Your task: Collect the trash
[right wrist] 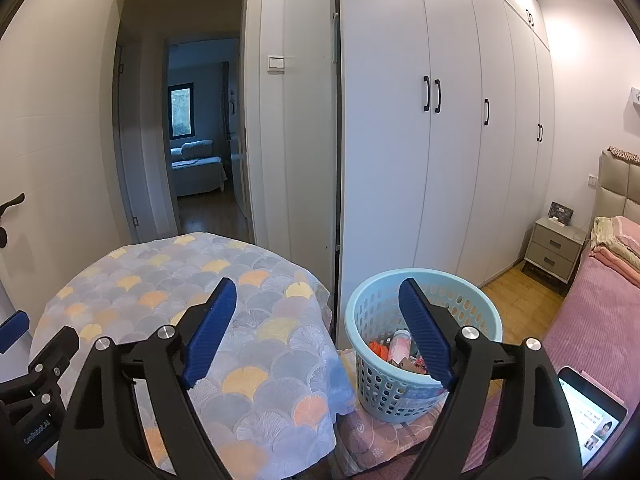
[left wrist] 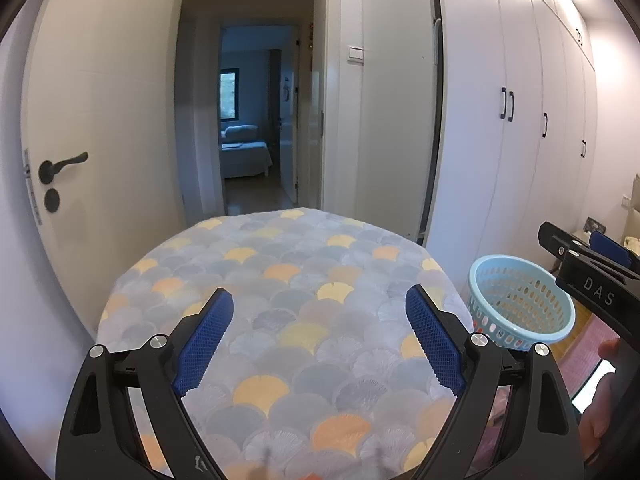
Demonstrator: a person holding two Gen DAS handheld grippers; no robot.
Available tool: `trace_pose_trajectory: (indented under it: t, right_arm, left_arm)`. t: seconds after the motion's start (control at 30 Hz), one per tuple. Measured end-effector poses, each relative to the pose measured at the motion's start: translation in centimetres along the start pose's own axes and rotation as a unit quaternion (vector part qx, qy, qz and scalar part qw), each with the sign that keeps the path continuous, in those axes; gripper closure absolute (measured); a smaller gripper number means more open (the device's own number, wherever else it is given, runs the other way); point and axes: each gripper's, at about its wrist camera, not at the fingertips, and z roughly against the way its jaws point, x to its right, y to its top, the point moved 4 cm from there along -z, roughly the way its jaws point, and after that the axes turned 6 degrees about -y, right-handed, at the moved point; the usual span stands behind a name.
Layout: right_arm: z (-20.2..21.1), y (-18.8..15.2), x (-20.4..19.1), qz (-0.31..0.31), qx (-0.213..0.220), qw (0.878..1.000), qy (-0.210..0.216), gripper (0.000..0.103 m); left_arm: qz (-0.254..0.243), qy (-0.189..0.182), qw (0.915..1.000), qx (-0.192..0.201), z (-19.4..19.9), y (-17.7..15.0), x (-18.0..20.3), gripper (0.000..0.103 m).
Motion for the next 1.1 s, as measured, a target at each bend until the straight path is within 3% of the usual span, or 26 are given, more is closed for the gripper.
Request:
trace_pose_trajectory:
  t: [0.57,1.1]
  right_arm:
    - [1.2,0.8,0.2,-0.005,0.006,1.0,0.0,0.023]
    - [-1.5,0.9,-0.8,-0.007,-0.013,1.0,0.001,0.023]
  left_arm:
    - [-0.007,0.0,0.9999,0.01,1.2,0.4,0.3,0.017]
    - [-0.002,0.009,0.9999,-0.009,-1.5,0.8,-0.5,0.017]
